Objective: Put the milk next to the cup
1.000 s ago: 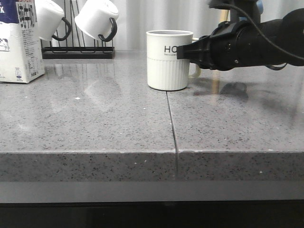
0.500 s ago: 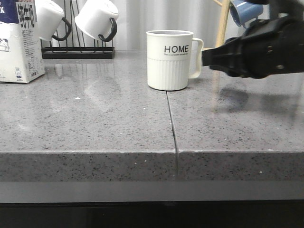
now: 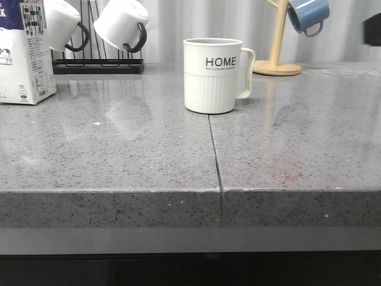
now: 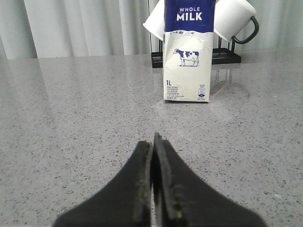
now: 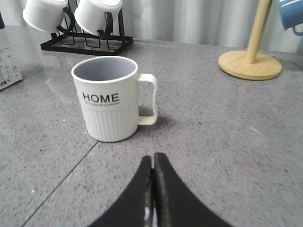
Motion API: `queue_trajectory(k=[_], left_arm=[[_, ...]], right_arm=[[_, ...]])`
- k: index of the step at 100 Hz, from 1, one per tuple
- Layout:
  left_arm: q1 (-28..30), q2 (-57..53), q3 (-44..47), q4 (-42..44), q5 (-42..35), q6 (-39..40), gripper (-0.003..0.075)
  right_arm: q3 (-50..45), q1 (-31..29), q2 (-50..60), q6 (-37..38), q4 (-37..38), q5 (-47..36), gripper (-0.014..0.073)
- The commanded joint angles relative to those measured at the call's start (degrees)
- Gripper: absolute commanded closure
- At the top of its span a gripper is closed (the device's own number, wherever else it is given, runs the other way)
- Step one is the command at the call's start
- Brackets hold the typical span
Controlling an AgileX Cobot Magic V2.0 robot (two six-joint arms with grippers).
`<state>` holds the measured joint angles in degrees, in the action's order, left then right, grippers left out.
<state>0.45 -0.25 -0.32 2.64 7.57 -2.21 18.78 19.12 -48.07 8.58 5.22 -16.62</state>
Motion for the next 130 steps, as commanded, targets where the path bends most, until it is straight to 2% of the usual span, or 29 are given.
queue_trajectory(k=[1,16,48,70,85,102,123,130], left_arm=[[0.03,-1.76,2.59,0.01,-4.32,0.06,0.0741],[0.03,-1.76,2.59,0.01,-4.32,0.06,0.0741],[0.03,-1.76,2.59,0.01,-4.66,0.06,0.0741],[0.03,-1.76,-0.11,-0.51,-8.03,0.06,0.0741],[0.03,0.99,-8.95,3.09,1.46,0.06,0.0741],[0.03,9.1,-19.47,4.33,7.42,0.06,0.0741],[0.03,21.53,-26.81,4.33,7.89,0.06,0.0737],[0.03,25.36,-28.08,4.23,6.73,0.06,0.0684]], right_arm=[[1.16,-0.09,7.22,-0.13,0.46,3.31,0.0652],[1.16,-0.09,17.98,-0.13,0.46,14.27,0.0652],[1.16,-0.09,33.08,-0.13,0.46,27.95,0.0652],[1.16,-0.09,35.08,-0.13,0.46,29.34,0.0652],[1.16,-0.09,35.08,-0.13,0.46,29.34,0.0652],[1.16,-0.09,35.08,-0.13,0.46,29.34,0.0652],[1.16,-0.09,35.08,-0.13,0.46,29.34,0.0652],[1.16,-0.09,35.08,-0.13,0.46,29.34,0.0652]])
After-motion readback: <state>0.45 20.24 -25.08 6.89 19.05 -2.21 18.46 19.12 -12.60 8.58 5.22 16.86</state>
